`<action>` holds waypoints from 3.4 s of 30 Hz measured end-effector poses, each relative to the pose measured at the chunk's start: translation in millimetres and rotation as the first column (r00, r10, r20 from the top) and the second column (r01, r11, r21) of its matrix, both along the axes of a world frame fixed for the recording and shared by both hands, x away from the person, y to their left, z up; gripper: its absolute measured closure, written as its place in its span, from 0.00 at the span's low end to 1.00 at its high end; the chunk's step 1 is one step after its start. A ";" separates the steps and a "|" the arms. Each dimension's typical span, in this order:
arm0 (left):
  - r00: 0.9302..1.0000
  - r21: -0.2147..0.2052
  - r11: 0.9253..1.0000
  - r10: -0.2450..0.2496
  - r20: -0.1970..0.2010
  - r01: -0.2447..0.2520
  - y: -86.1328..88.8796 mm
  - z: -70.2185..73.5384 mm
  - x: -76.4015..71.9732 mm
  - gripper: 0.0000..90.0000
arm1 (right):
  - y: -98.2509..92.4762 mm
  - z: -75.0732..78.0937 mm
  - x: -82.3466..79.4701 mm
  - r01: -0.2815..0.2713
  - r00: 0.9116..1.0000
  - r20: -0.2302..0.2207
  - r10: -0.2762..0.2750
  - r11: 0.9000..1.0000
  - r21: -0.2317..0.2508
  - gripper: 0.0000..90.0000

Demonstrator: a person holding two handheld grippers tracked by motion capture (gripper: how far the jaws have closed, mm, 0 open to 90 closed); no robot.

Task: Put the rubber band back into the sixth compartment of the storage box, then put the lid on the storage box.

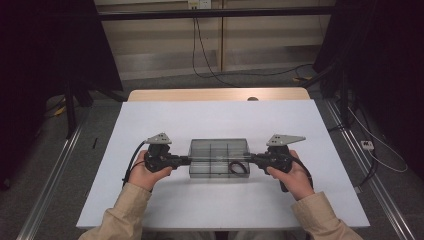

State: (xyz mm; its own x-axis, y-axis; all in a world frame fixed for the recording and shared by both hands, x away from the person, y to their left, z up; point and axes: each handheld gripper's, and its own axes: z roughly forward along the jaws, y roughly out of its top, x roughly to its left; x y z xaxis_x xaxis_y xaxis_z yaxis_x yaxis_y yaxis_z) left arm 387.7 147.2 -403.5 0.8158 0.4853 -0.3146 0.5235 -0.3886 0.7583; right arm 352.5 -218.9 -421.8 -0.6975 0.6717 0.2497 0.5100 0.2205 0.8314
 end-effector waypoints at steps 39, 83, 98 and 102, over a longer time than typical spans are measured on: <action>1.000 0.007 1.000 -0.020 0.008 0.020 8.3 -4.4 -19.6 1.00 | 3.5 -7.0 -12.0 -0.046 0.999 -0.015 0.046 0.999 -0.008 1.00; 1.000 0.027 1.000 -0.008 0.005 0.008 19.9 -15.1 -35.7 0.92 | -12.3 -14.0 -38.3 -0.040 0.999 -0.003 0.040 0.997 -0.070 0.94; 0.998 0.018 0.998 0.058 0.037 -0.059 28.4 -14.1 -35.1 0.39 | -22.6 -14.7 -44.0 0.035 0.999 0.030 -0.034 0.997 -0.062 0.32; 0.997 0.021 0.997 0.070 0.045 -0.071 33.4 -14.8 -35.5 0.30 | -25.0 -16.1 -45.9 0.051 0.998 0.035 -0.048 0.996 -0.074 0.25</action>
